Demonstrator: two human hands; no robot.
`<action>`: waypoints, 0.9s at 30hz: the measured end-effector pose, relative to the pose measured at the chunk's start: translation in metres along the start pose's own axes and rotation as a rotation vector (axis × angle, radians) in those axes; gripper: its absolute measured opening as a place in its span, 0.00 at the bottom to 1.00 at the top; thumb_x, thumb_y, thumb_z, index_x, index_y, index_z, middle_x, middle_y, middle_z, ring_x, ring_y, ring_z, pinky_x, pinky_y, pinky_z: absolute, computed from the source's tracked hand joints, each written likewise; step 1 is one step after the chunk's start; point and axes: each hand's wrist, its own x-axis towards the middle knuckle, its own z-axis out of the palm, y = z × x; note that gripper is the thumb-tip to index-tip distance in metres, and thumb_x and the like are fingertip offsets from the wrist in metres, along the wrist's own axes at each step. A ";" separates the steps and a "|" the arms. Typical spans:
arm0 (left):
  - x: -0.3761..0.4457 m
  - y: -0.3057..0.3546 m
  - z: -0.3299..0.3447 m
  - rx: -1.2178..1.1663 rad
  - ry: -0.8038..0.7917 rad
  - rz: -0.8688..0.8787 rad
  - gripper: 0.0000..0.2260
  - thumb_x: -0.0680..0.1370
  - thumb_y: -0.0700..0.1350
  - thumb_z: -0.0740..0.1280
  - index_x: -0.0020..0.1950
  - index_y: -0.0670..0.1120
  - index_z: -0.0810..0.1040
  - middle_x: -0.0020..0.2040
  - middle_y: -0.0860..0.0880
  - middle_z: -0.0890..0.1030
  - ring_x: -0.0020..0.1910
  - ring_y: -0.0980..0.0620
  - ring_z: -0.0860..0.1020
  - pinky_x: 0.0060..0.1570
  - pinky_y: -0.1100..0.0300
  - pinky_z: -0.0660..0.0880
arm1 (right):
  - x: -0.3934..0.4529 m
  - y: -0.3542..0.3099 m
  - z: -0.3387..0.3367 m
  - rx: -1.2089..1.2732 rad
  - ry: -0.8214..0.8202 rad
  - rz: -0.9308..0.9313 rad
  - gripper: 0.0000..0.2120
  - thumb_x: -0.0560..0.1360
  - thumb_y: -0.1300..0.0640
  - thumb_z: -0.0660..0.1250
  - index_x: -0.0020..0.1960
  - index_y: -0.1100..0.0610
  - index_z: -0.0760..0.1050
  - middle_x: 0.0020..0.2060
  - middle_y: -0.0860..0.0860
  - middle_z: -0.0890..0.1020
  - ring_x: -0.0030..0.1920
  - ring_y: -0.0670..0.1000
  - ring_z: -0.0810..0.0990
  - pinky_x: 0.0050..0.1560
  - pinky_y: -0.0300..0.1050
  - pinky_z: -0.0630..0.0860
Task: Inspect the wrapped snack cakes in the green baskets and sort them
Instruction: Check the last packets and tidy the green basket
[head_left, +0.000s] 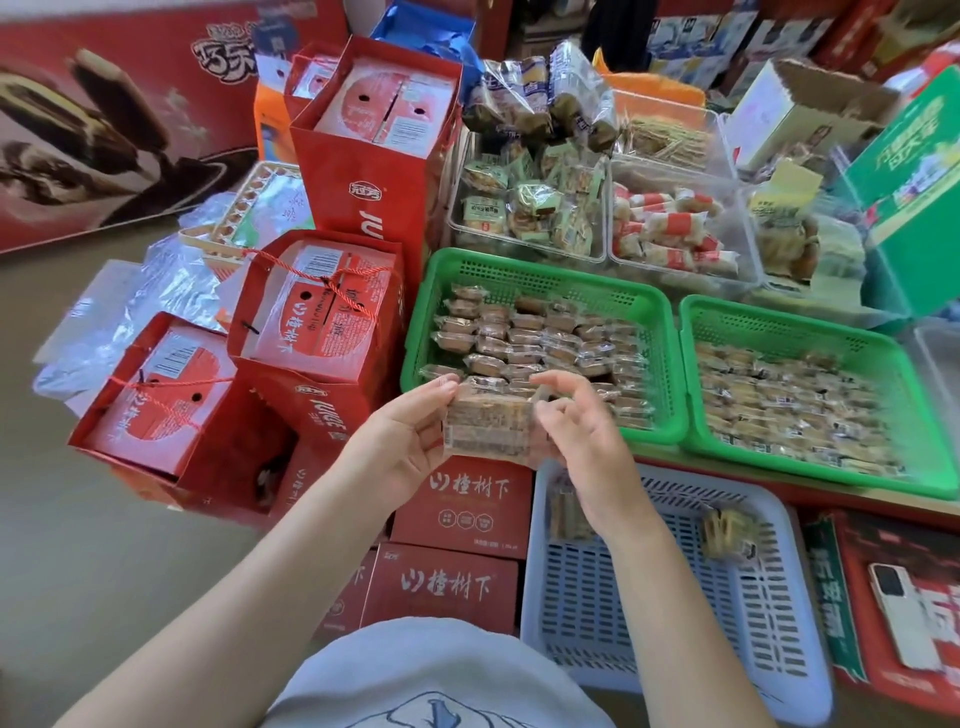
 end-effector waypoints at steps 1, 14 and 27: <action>0.000 -0.001 -0.001 0.012 0.008 0.013 0.07 0.80 0.39 0.67 0.57 0.43 0.81 0.49 0.45 0.87 0.45 0.49 0.84 0.49 0.55 0.81 | -0.001 0.000 0.001 0.005 -0.005 -0.035 0.06 0.81 0.57 0.65 0.56 0.50 0.77 0.36 0.47 0.75 0.37 0.45 0.74 0.41 0.36 0.73; 0.003 -0.010 -0.003 0.041 -0.046 0.061 0.09 0.70 0.47 0.74 0.47 0.44 0.81 0.40 0.48 0.81 0.38 0.53 0.79 0.45 0.59 0.77 | 0.009 0.007 0.004 0.364 0.056 0.072 0.08 0.82 0.60 0.61 0.46 0.52 0.75 0.37 0.52 0.72 0.42 0.53 0.75 0.39 0.46 0.78; 0.024 -0.005 0.005 0.569 0.156 0.409 0.11 0.74 0.46 0.77 0.52 0.45 0.81 0.48 0.49 0.85 0.46 0.54 0.85 0.41 0.59 0.82 | 0.066 0.011 0.021 0.692 0.260 0.430 0.08 0.83 0.61 0.60 0.59 0.65 0.73 0.47 0.60 0.79 0.32 0.49 0.81 0.29 0.39 0.78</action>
